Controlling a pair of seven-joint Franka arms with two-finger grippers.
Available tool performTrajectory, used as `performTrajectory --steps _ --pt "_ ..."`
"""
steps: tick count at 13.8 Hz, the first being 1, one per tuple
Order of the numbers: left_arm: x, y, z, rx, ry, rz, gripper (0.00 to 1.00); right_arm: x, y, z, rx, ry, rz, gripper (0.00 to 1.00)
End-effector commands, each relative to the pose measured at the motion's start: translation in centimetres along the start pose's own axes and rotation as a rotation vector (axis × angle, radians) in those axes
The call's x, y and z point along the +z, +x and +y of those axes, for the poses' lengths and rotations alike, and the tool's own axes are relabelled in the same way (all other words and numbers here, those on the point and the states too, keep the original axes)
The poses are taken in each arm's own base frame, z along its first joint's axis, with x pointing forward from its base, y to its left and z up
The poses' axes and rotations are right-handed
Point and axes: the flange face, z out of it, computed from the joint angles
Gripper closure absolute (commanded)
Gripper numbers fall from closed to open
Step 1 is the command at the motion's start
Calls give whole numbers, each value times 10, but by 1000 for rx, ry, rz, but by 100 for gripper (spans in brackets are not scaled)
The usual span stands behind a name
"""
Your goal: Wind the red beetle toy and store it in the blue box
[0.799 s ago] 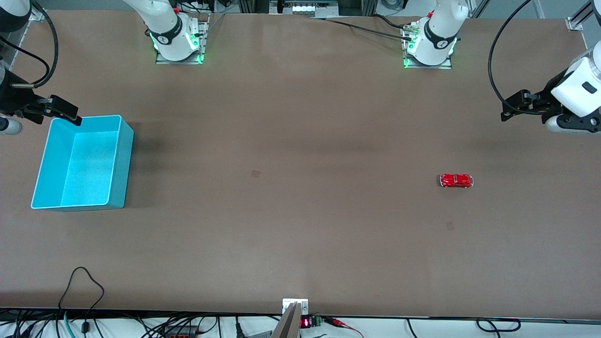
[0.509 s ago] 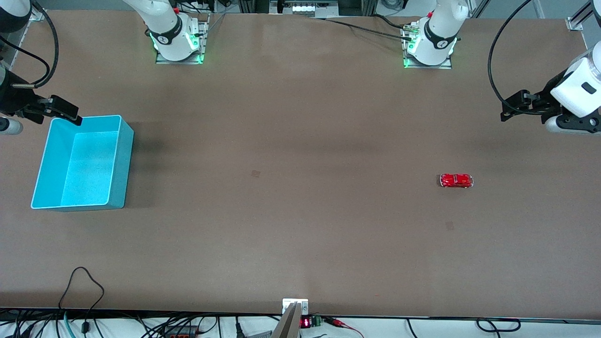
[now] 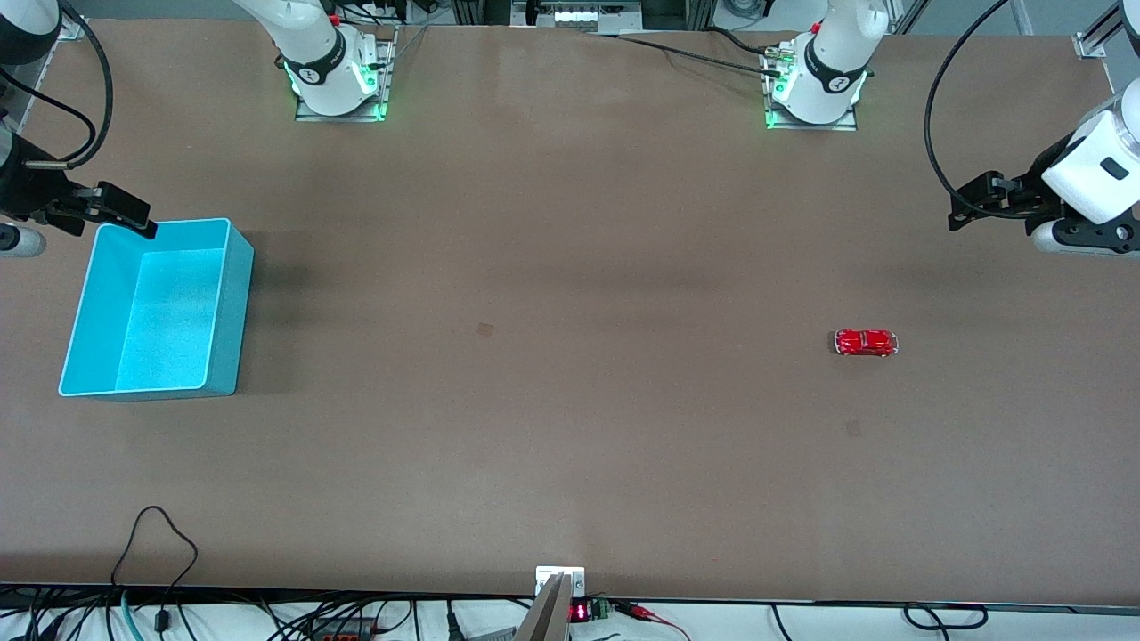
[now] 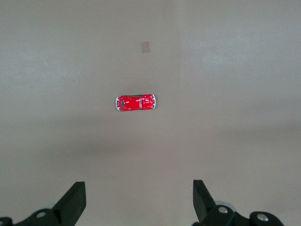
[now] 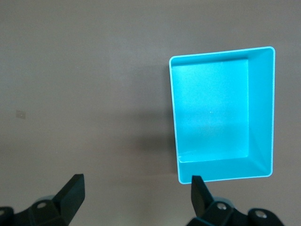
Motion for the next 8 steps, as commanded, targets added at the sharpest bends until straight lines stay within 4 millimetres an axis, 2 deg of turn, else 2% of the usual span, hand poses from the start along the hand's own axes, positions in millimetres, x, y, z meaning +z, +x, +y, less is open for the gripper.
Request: performTrajectory --steps 1,4,6,7,8 --pt "-5 1 3 14 3 -7 0 0 -3 -1 -12 -4 -5 0" --pt "1 -2 6 19 0 -51 0 0 -3 -1 -12 -4 -5 0" --pt "20 3 5 20 -1 -117 0 0 -3 0 -13 -6 -5 0" --pt "38 7 6 41 -5 -175 0 0 -3 0 -13 -6 -5 0" --pt "46 8 6 111 -15 -221 0 0 -3 0 -13 -6 -5 0"
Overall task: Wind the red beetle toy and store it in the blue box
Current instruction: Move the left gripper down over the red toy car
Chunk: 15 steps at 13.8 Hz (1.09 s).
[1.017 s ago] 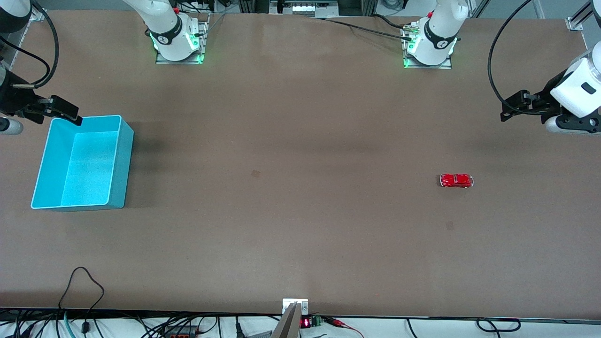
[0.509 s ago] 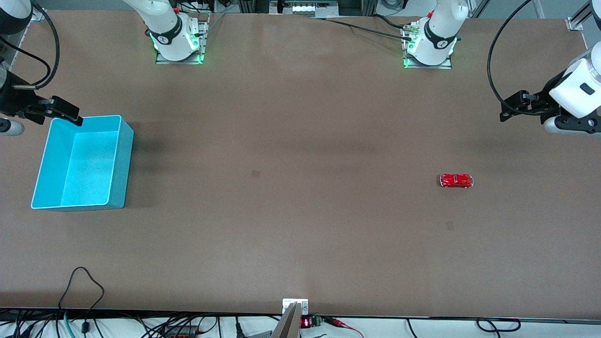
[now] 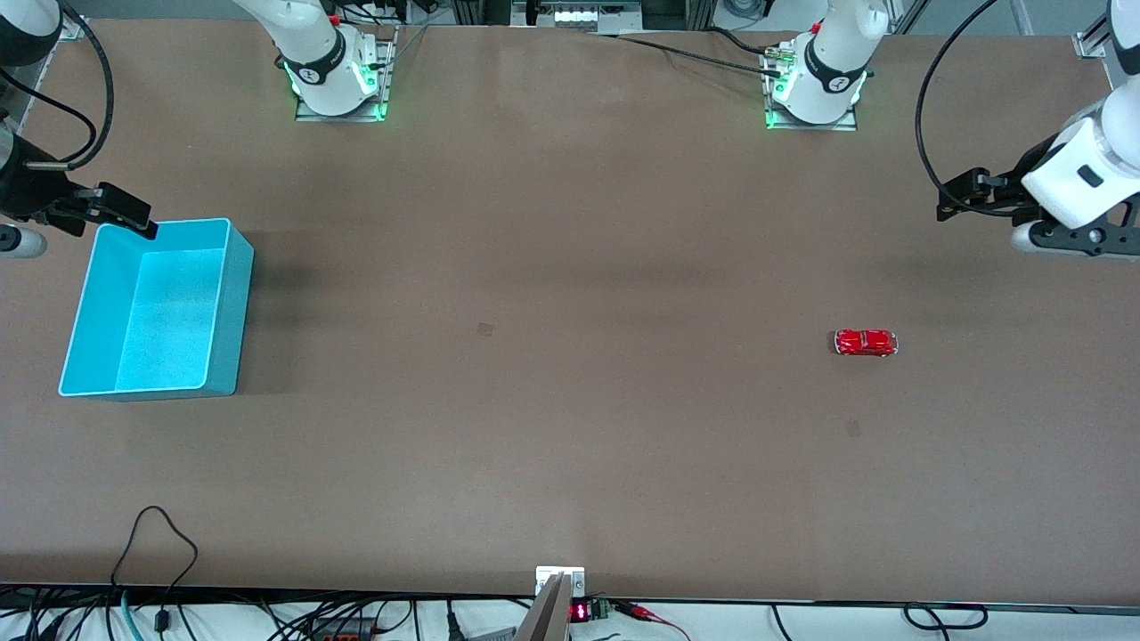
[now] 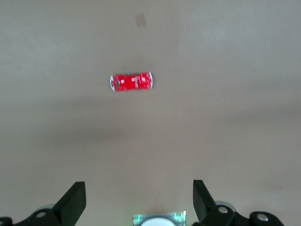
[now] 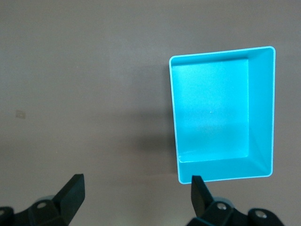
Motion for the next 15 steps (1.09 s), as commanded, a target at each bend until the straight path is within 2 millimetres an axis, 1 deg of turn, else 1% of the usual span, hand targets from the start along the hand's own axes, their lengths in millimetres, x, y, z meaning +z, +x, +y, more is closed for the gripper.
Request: performTrajectory --steps 1,3,5,6,7,9,11,13,15 --pt "21 16 -3 168 -12 -97 0 -1 -3 0 -13 -6 -4 0" --pt "28 21 -12 325 -25 -106 0 -1 -3 0 -13 -6 -4 0" --pt "45 31 -29 485 -45 -117 0 -1 -3 0 -13 -6 -6 0" --pt "56 38 -36 571 -39 -118 0 -1 -3 0 -13 -6 -4 0" --pt "72 52 -43 668 -26 -109 0 -1 -3 0 -13 -6 -4 0" --pt "101 75 -49 837 15 -83 0 0 -2 -1 -13 -6 -6 0" --pt "129 89 -57 975 57 -41 0 0 -2 -1 -11 -6 -6 0" --pt "166 97 -57 1137 114 -7 0 0 -2 0 -10 -6 -6 0" --pt "198 102 -55 1290 159 37 0 0 -2 0 -10 -7 -6 0"
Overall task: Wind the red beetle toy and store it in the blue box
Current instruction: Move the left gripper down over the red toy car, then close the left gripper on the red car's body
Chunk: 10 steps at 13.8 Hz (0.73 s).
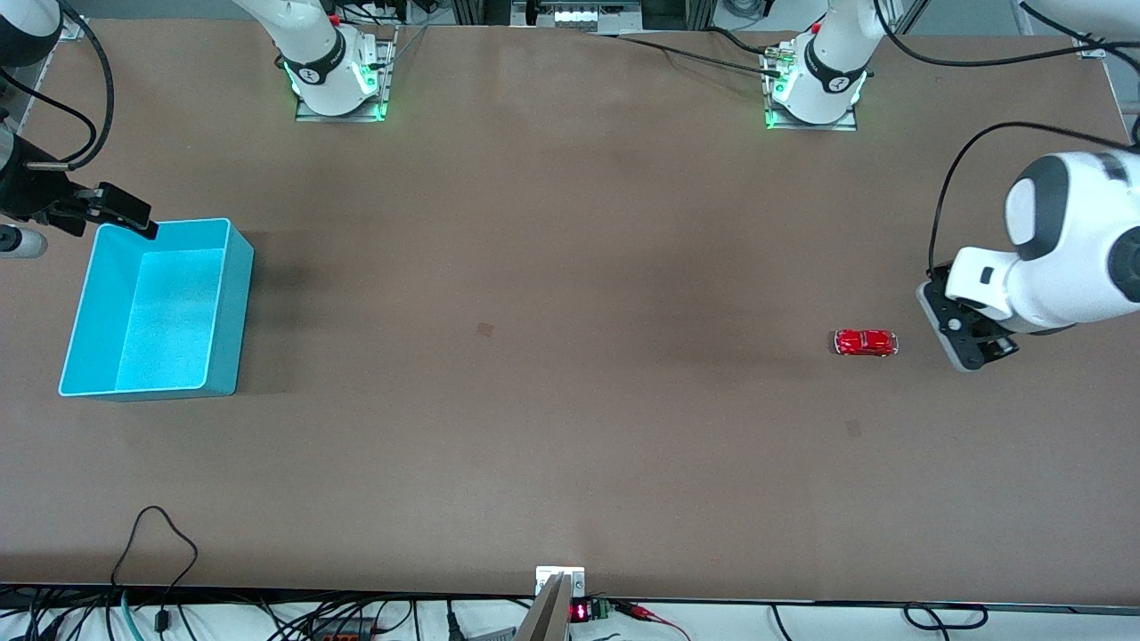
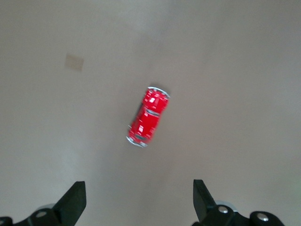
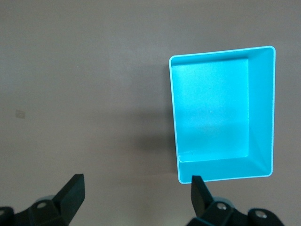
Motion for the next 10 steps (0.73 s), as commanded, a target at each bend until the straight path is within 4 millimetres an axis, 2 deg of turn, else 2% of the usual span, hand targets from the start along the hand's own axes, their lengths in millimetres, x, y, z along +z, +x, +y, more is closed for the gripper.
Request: performTrajectory --steps 1,4,6,8,10 --pt "37 1 7 214 73 3 0 -1 -2 0 -11 -7 -4 0" --pt "93 7 12 321 103 14 0 -1 -2 0 -11 -7 -4 0" --pt "121 10 11 369 85 12 0 -1 -2 0 -11 -7 -1 0" --pt "141 11 14 378 92 16 0 0 -2 0 -10 -7 -3 0" --pt "158 9 25 381 122 27 0 0 -2 0 -10 -7 -3 0"
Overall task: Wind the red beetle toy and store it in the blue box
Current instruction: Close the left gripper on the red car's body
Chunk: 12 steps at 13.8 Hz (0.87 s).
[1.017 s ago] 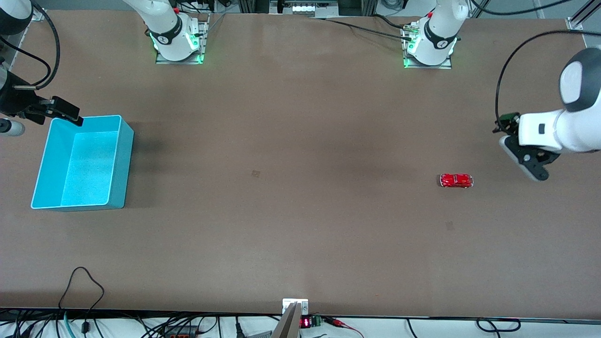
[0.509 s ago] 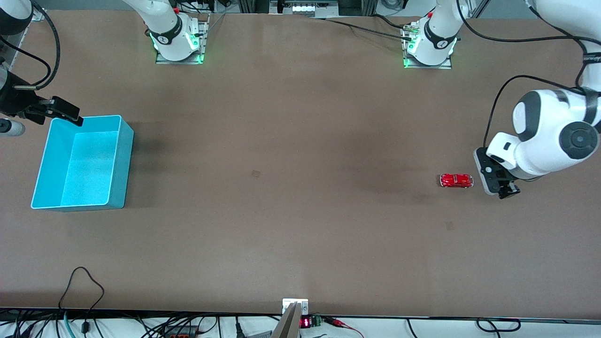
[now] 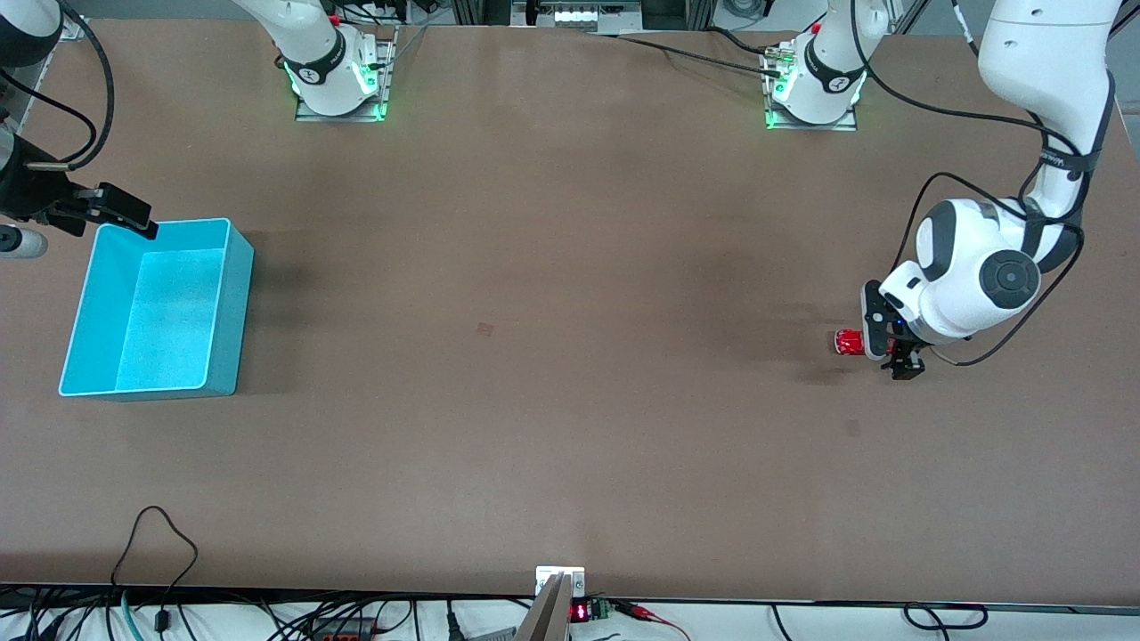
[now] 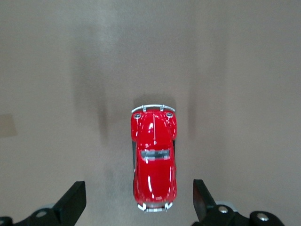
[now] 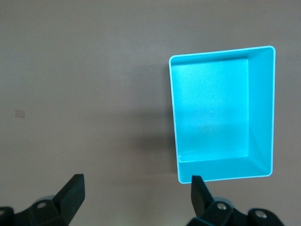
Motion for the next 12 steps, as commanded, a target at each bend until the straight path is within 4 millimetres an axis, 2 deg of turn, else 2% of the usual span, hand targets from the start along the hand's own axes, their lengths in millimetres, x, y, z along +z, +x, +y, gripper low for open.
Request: performTrajectory --steps 1,3,8,9,10,12 --pt "14 0 17 35 36 -4 0 0 -2 0 -11 -7 -4 0" --pt "18 -2 19 34 44 -4 2 0 -2 -1 -13 -7 -2 0" --pt "17 -2 17 40 51 -4 70 -1 -2 -1 -11 -7 -2 0" --pt "17 -2 17 39 51 -4 78 -1 -2 -1 -11 -7 -2 0" --pt "16 -2 17 41 51 -4 84 -1 -2 -1 -13 -7 -2 0" --pt "16 -2 16 41 53 -5 87 -2 -2 0 -11 -6 -1 0"
